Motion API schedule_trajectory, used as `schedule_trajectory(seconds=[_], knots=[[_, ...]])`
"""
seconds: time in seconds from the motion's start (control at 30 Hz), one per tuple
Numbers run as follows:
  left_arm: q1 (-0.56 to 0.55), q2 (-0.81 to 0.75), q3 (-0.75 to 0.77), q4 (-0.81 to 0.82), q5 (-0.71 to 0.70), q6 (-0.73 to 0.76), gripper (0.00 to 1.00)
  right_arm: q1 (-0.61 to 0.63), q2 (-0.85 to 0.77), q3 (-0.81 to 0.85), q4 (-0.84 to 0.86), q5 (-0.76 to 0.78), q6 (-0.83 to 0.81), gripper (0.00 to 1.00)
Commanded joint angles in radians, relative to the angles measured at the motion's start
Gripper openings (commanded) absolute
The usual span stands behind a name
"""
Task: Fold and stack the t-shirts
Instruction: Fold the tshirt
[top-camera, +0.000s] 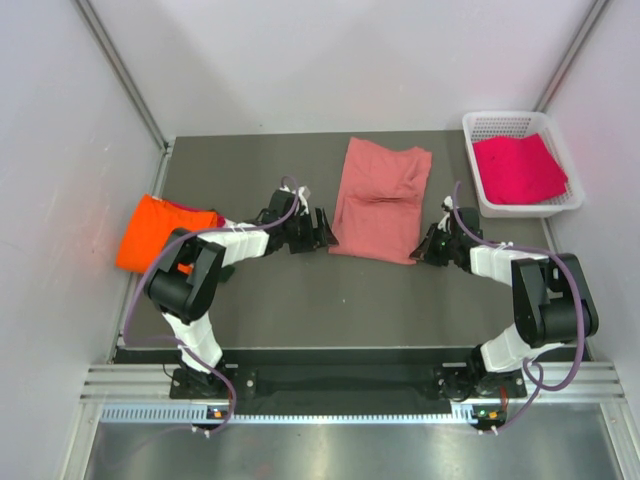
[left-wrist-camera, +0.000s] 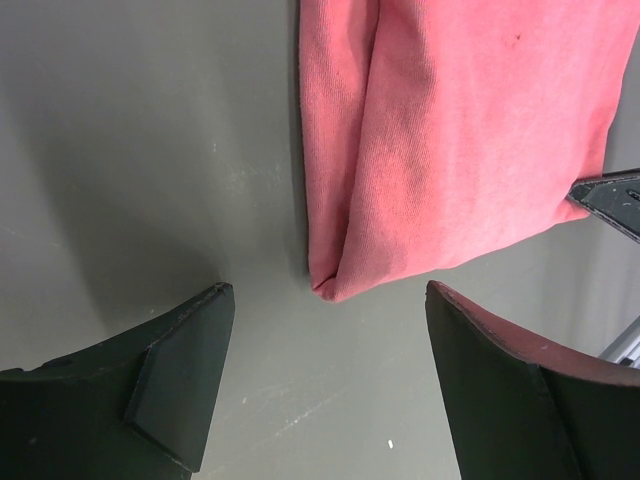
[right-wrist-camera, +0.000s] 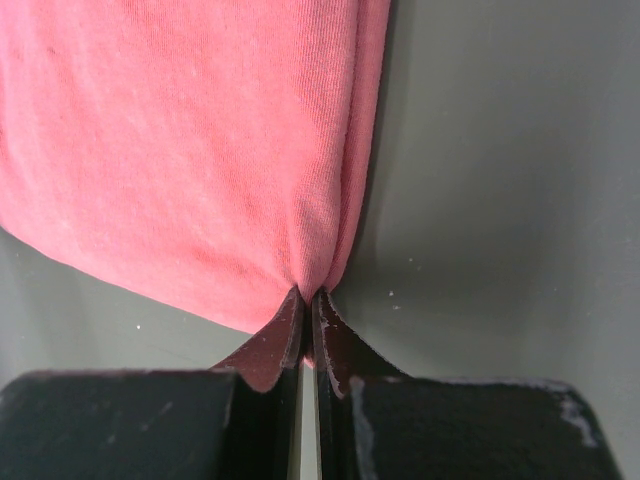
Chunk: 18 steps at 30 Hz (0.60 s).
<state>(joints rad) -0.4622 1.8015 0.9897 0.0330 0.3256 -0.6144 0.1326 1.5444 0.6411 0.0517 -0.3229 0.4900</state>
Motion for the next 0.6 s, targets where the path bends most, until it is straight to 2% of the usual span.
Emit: schedule_trajectory(seconds=[0.0, 0.17, 0.3, 0.5, 0.53, 0.57], knots=[[-0.009, -0.025, -0.033, -0.013, 0.016, -0.01, 0.82, -0.005, -0.03, -0.006, 0.014, 0.028, -0.019, 0.0], [-0.013, -0.013, -0.029, -0.015, 0.021, -0.01, 0.82, -0.005, -0.032, -0.006, 0.014, 0.028, -0.019, 0.0], [-0.018, 0.033, 0.009, -0.019, 0.041, -0.027, 0.7, -0.005, -0.032, -0.004, 0.014, 0.03, -0.018, 0.0], [-0.058, 0.096, 0.05, -0.058, 0.044, -0.039, 0.58, -0.007, -0.038, -0.006, 0.013, 0.035, -0.024, 0.0], [-0.061, 0.099, 0.052, -0.053, 0.046, -0.041, 0.46, -0.007, -0.038, -0.006, 0.013, 0.035, -0.024, 0.0], [-0.064, 0.102, 0.052, -0.05, 0.052, -0.042, 0.42, -0.005, -0.04, -0.006, 0.011, 0.035, -0.021, 0.0]])
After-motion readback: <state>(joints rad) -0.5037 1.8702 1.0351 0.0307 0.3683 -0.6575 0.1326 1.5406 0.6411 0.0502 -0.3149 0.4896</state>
